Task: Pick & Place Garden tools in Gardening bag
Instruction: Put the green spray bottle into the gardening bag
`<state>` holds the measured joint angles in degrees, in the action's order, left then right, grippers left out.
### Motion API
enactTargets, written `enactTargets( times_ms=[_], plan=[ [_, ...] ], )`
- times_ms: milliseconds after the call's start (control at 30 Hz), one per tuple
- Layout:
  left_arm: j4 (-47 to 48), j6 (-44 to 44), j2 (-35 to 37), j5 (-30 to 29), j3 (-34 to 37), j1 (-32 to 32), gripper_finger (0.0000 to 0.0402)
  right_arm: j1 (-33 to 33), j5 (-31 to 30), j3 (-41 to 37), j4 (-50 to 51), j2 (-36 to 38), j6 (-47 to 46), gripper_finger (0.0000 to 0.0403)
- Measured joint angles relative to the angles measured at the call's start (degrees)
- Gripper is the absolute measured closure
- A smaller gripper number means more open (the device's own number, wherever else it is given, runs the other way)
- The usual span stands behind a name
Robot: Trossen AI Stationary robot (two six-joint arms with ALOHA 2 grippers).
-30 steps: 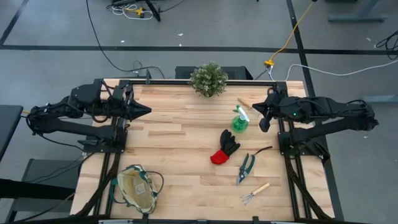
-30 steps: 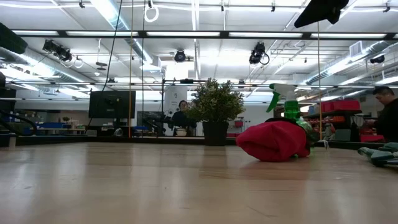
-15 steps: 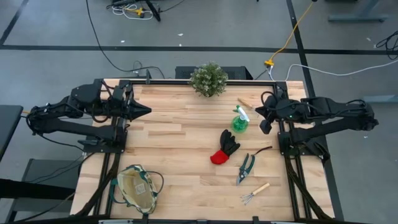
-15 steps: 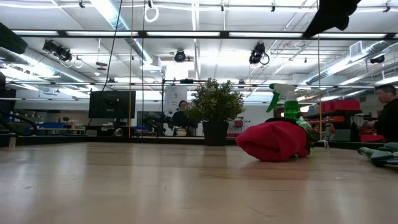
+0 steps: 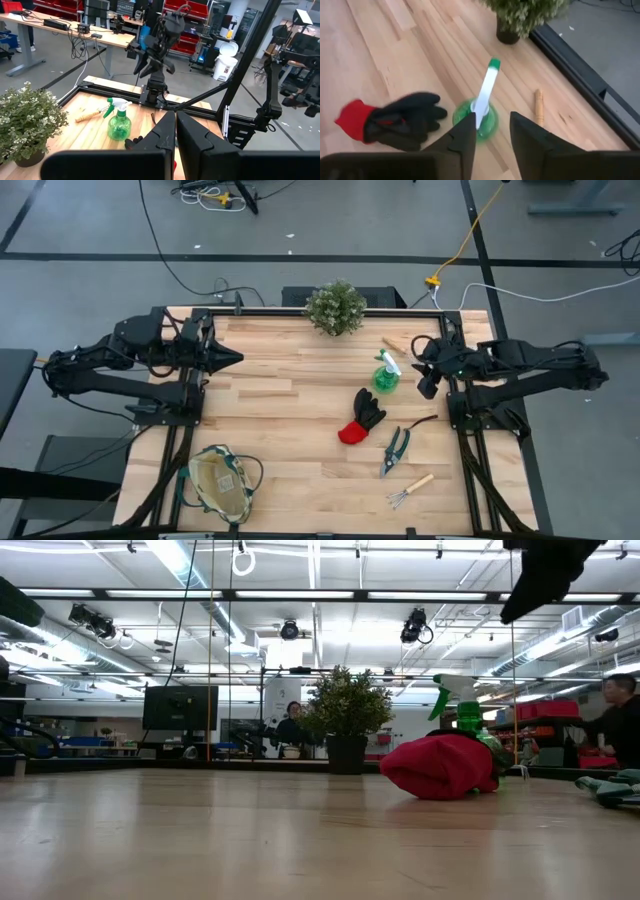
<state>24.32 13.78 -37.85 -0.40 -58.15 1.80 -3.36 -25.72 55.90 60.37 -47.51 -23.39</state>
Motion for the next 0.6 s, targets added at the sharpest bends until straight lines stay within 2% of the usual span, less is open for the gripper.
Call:
enactTargets(
  times_ms=[233, 600],
  plan=[
    [0.0, 0.0, 0.0, 0.0, 0.0, 0.0, 0.0383, 0.0, 1.2, -7.7, -5.0, 0.0, -0.2, 0.0244],
    [0.0, 0.1, 0.0, 0.0, 0.0, 0.0, 0.0383, 0.0, 1.3, -20.8, -18.8, 0.0, -1.2, 0.024]
  ],
)
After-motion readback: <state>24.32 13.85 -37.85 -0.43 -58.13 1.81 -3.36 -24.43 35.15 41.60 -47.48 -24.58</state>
